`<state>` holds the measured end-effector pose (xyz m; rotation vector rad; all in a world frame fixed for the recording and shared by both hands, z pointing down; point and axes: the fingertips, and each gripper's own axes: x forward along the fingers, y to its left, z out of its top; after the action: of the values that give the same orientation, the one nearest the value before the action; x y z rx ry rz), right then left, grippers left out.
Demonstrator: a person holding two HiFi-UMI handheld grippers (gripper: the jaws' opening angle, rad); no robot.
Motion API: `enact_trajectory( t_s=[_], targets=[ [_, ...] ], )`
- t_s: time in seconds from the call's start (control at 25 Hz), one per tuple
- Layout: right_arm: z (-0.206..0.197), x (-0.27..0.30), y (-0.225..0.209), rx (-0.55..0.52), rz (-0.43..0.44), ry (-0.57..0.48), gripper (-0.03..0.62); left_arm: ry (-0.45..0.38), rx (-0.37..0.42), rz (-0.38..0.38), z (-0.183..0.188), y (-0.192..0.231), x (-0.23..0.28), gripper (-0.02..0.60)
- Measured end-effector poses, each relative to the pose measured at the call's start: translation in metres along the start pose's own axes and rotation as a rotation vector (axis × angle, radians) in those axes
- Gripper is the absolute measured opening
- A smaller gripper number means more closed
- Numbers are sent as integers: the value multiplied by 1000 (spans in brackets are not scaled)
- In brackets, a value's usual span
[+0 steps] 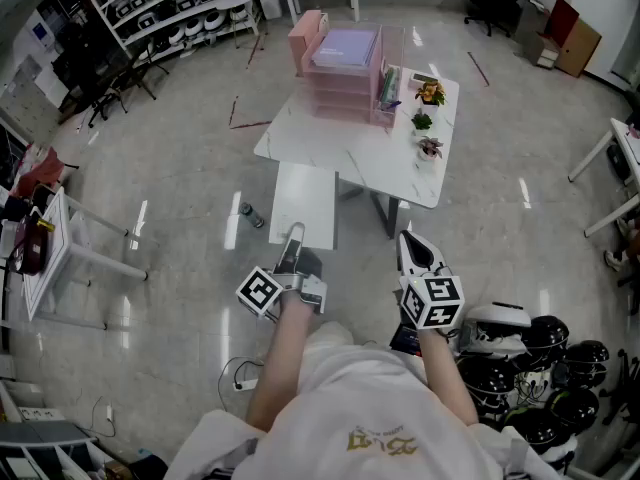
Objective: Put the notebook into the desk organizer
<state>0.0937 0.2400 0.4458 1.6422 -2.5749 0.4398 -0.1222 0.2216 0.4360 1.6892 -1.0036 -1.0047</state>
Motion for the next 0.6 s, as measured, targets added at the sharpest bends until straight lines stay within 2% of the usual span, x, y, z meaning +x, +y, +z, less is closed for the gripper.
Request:
enact_trajectory(
  t_s=[0.28, 0.6],
  targets=[
    [0, -9, -2, -7, 4, -4, 9, -7, -20, 17, -7, 2, -8, 25],
    [-2, -1, -13, 25, -6, -9, 9, -3, -20, 27, -4, 13, 4, 25]
  ],
)
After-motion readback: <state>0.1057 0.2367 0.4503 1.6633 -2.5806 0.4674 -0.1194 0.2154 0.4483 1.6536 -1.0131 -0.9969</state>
